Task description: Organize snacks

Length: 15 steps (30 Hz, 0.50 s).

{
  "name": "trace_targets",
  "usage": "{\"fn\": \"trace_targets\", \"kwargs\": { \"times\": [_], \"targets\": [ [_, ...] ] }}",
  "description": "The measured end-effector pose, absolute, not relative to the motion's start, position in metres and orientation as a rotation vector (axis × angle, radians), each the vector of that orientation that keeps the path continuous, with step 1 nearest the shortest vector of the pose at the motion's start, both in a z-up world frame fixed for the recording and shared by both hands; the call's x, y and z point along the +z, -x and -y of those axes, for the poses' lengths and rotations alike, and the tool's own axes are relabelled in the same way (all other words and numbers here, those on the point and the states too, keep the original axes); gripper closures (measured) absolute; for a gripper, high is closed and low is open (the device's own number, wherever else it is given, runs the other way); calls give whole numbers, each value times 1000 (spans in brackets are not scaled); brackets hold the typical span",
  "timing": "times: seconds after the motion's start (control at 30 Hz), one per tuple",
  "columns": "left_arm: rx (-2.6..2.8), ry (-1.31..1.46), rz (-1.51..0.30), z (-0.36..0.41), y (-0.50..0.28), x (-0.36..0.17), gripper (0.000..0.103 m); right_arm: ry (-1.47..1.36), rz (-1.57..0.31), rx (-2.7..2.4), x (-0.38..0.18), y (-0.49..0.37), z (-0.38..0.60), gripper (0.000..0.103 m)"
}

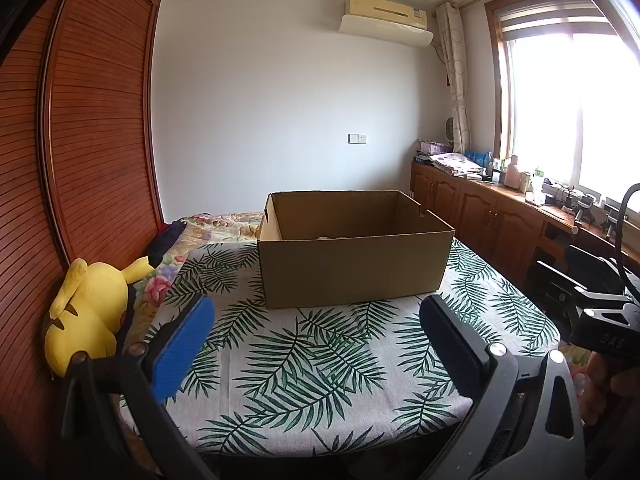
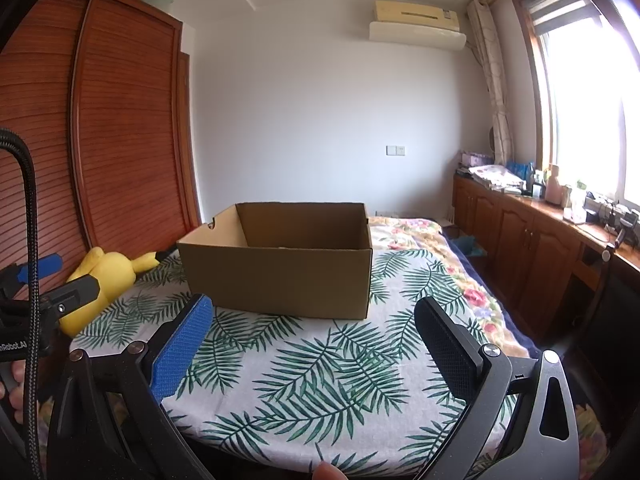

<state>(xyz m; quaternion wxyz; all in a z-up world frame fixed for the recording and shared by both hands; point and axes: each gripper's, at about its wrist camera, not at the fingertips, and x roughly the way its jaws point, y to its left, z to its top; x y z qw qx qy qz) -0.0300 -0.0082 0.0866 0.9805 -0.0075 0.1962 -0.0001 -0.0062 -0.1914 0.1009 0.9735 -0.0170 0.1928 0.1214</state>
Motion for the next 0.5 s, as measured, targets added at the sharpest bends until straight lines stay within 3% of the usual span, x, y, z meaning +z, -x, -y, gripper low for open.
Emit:
{"fn": "trace_targets", "kwargs": {
  "times": [0.5],
  "targets": [
    [-2, 20, -398, 6, 28, 87, 0, 31, -391, 244, 100, 8, 193, 1]
  ]
}}
